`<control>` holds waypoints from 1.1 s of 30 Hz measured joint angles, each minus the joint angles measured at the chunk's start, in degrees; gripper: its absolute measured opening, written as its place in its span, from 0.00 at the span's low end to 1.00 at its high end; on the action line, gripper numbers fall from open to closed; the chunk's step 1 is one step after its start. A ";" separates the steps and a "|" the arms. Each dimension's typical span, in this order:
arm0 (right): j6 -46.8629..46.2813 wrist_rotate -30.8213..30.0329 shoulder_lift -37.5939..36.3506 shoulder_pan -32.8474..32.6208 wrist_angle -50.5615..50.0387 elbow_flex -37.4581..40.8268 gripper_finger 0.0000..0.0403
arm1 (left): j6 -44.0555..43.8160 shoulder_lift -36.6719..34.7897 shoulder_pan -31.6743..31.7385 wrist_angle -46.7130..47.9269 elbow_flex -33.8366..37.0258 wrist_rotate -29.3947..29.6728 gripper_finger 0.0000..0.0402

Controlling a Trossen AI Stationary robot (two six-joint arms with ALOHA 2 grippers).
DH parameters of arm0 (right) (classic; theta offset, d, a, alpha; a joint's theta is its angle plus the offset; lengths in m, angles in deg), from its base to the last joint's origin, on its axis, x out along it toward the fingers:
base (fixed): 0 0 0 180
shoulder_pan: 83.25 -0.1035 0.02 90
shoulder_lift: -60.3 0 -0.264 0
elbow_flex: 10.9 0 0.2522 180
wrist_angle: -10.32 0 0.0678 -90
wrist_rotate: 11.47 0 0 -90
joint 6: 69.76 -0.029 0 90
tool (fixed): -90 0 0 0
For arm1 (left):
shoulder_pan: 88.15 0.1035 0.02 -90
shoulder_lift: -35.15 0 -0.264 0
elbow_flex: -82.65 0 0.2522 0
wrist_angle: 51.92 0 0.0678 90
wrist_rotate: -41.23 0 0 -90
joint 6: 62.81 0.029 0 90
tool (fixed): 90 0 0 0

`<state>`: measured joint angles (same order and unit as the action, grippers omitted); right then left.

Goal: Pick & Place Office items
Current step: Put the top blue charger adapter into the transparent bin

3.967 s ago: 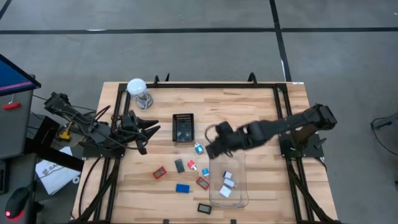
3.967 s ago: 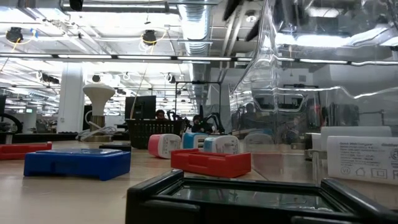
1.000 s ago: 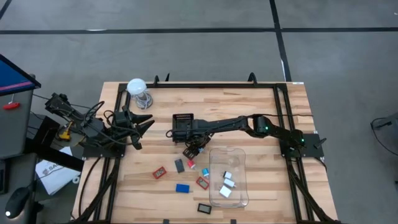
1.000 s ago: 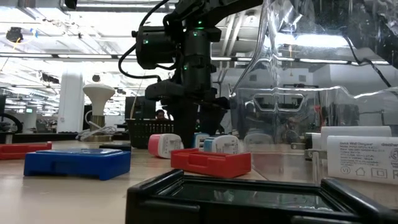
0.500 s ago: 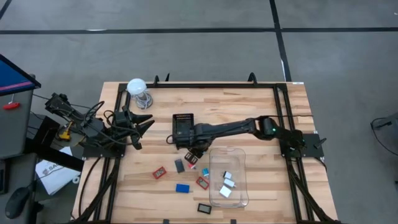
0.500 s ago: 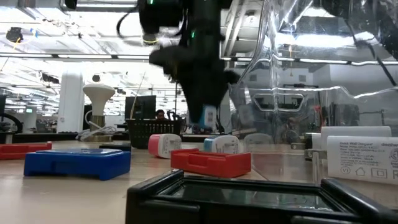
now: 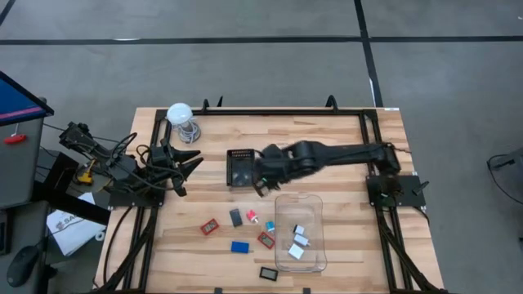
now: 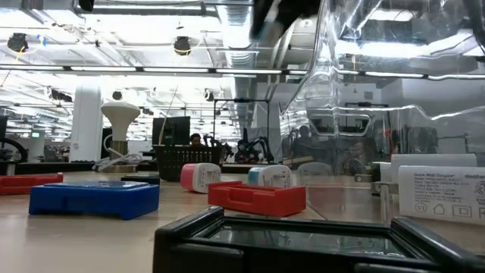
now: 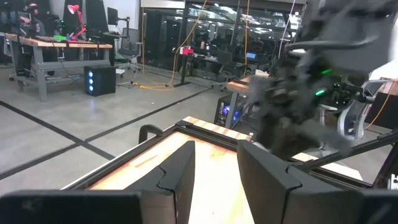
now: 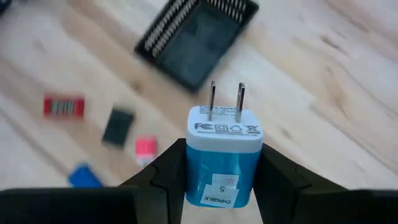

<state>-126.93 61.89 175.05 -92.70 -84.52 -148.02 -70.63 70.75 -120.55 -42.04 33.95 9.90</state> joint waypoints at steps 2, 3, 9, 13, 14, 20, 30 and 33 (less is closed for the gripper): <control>-1.72 0.07 -1.51 -2.25 -3.32 -0.01 0.33 | 0.00 0.00 0.02 0.00 0.00 -0.01 0.29; -2.65 0.14 -2.11 -3.47 -5.18 -0.01 0.33 | 0.00 0.02 0.02 0.00 0.00 -0.01 0.29; -7.80 1.25 -3.27 -11.31 -8.87 -0.01 0.33 | 0.01 0.02 0.01 0.00 0.00 -0.01 0.29; -9.98 3.74 -3.08 -16.68 -8.72 0.76 0.33 | 0.00 0.02 0.00 0.00 0.00 -0.01 0.29; -11.15 4.45 -3.08 -17.83 -8.78 1.74 0.33 | 0.00 0.00 0.02 0.00 0.00 0.01 0.29; -16.41 9.43 -3.53 -24.85 -8.74 9.21 0.34 | -0.09 0.02 0.00 0.00 0.00 -0.01 0.29; -23.15 11.88 -8.59 -23.83 13.32 33.44 0.34 | -0.55 0.01 0.00 -0.04 0.00 0.01 0.29; -23.38 11.90 -11.68 -20.40 22.26 40.83 0.34 | -1.38 0.00 0.00 -0.11 0.00 0.01 0.29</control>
<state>-150.31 73.80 163.37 -113.10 -62.27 -107.19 -72.01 70.75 -120.55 -42.15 33.95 9.91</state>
